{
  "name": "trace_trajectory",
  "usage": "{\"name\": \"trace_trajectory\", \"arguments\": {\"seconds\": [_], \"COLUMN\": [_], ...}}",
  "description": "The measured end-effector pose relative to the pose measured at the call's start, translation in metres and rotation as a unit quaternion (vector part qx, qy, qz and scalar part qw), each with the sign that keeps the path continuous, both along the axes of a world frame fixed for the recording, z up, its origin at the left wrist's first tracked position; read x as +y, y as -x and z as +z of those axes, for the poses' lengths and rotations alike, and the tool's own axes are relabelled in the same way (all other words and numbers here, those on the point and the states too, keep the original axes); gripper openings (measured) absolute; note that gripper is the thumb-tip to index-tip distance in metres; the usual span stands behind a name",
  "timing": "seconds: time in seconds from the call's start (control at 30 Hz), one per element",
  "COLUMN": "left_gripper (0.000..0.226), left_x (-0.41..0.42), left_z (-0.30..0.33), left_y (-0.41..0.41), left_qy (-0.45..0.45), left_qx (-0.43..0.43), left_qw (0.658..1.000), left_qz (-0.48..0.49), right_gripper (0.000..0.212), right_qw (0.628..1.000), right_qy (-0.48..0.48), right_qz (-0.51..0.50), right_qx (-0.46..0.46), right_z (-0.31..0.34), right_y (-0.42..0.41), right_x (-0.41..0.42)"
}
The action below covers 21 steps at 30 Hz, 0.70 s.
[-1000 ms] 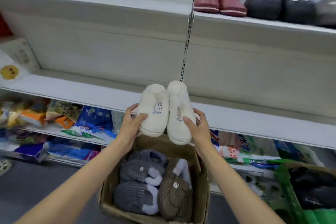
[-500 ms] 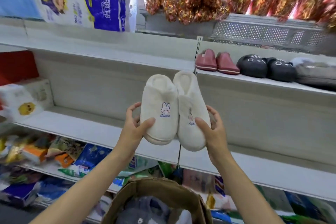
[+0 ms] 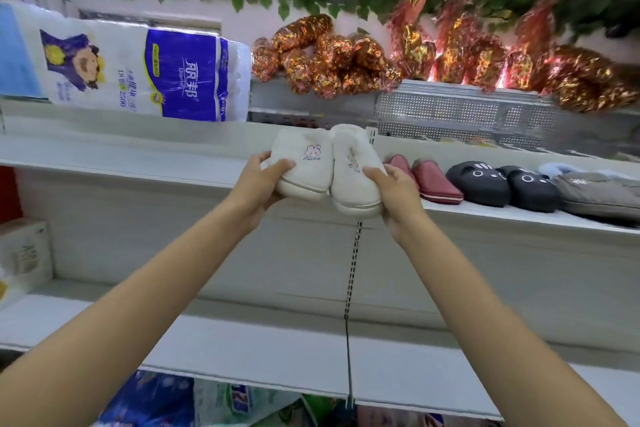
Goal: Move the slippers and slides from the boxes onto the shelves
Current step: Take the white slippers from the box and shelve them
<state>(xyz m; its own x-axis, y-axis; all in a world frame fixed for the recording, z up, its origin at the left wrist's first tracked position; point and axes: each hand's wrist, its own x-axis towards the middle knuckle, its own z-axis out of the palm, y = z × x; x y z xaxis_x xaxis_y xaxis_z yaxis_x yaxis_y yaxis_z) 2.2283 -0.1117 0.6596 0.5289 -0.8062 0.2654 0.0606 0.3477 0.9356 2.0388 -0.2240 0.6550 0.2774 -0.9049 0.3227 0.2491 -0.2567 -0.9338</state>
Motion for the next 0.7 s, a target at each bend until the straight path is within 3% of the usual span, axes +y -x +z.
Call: {"name": "trace_trajectory", "arguments": {"seconds": [0.1,0.17,0.23,0.27,0.33,0.4,0.5,0.6,0.7], "left_gripper": [0.016,0.013,0.018,0.024,0.043,0.059,0.059,0.055,0.058], "left_x": [-0.03,-0.051,-0.072,-0.082,-0.097,-0.109,-0.123,-0.136,-0.147], "left_z": [0.019,0.023,0.02,0.017,0.014,0.012,0.007,0.003,0.006], "left_y": [-0.027,-0.04,-0.053,-0.06,-0.073,-0.084,-0.093,-0.097,-0.101], "left_qy": [-0.042,-0.064,-0.103,-0.14,-0.236,-0.294,-0.283,-0.259,-0.266], "left_qx": [-0.012,-0.03,-0.146,-0.256,-0.454,-0.518,-0.524,-0.525,-0.539], "left_qw": [0.998,0.996,0.984,0.956,0.854,0.793,0.796,0.804,0.792], "left_qz": [-0.037,-0.05,-0.017,0.019,0.094,0.126,0.106,0.104,0.106], "right_gripper": [0.026,0.034,0.043,0.044,0.045,0.041,0.023,0.041,0.029], "right_qw": [0.998,0.995,0.992,0.99,0.984,0.975,0.956,0.932,0.922], "right_qy": [0.014,0.009,-0.008,-0.009,-0.014,-0.002,0.037,0.071,0.074], "right_qz": [-0.028,-0.041,-0.05,-0.06,-0.087,-0.102,-0.122,-0.143,-0.145], "right_qx": [0.053,0.088,0.116,0.129,0.157,0.198,0.265,0.324,0.352], "right_z": [0.013,0.018,0.018,0.017,0.012,0.007,0.008,0.009,0.01], "right_y": [-0.027,-0.041,-0.053,-0.058,-0.065,-0.07,-0.075,-0.08,-0.084], "right_x": [-0.028,-0.046,-0.061,-0.067,-0.074,-0.082,-0.095,-0.108,-0.12]}}
